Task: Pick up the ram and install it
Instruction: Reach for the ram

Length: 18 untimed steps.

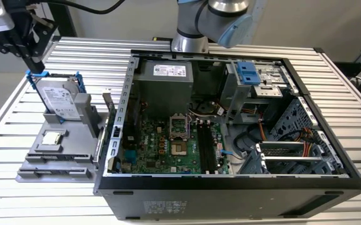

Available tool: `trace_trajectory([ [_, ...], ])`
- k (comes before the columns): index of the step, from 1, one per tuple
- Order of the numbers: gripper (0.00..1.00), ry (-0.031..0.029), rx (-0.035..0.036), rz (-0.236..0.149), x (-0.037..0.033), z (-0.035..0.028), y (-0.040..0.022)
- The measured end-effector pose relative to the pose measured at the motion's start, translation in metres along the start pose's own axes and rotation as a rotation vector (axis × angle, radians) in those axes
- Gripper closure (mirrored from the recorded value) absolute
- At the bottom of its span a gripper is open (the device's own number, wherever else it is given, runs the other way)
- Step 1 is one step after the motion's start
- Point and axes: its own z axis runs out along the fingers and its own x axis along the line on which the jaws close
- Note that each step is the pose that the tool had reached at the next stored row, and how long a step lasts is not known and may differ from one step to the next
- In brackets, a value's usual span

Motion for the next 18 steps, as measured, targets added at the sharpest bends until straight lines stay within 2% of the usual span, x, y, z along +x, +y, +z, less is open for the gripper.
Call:
trace_trajectory([
  [14, 1.0, 0.0, 0.0, 0.0, 0.0016, -0.0003, -0.0046],
  [18, 1.0, 0.0, 0.0, 0.0, 0.0026, -0.0004, -0.0104],
])
